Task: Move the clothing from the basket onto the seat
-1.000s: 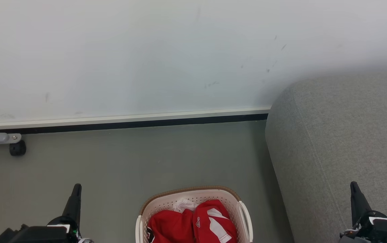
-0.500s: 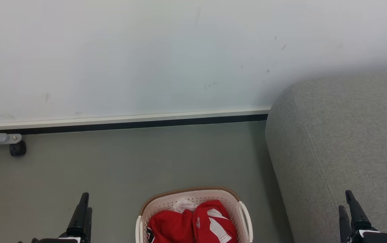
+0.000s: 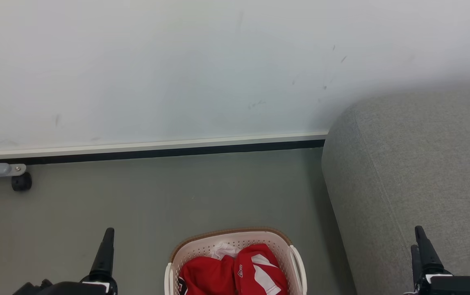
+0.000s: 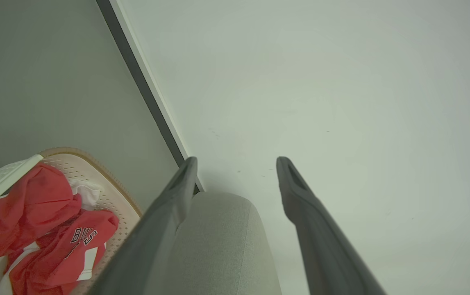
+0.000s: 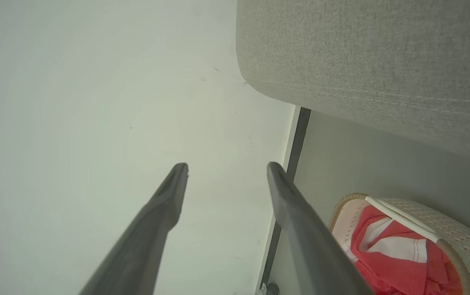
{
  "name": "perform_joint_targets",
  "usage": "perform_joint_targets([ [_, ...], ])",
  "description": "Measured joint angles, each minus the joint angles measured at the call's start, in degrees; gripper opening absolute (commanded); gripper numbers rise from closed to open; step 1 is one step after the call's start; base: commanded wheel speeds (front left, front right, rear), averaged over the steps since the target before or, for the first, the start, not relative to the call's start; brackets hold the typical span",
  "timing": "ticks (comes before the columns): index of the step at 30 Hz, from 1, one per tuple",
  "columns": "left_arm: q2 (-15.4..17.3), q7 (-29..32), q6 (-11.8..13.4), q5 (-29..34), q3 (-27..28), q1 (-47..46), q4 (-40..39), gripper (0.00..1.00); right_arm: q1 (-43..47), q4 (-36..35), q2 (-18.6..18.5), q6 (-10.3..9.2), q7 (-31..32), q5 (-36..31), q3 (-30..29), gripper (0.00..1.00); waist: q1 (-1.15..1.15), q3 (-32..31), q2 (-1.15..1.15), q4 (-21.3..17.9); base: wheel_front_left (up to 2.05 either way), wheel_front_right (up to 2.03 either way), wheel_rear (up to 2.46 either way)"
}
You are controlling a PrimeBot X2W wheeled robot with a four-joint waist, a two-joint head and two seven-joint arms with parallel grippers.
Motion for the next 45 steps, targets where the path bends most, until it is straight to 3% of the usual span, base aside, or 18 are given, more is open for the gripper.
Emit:
perform_joint_targets([
  [17,0.2,-3.1,2.8,15.5,-3.5,-0.1,-2.5,1.0,0.0,-3.0,-0.8,-2.71,-3.1,-17.5,5.6,1.0,0.0,-0.3,0.0,0.1,0.0,0.0,0.0],
  [45,3.0,-9.3,7.2,46.5,-8.5,0.5,-3.4,1.0,1.2,-4.2,-3.1,-6.98,-9.3,-43.2,13.6,1.0,0.0,-1.4,0.0,0.0,0.0,0.0,0.0],
])
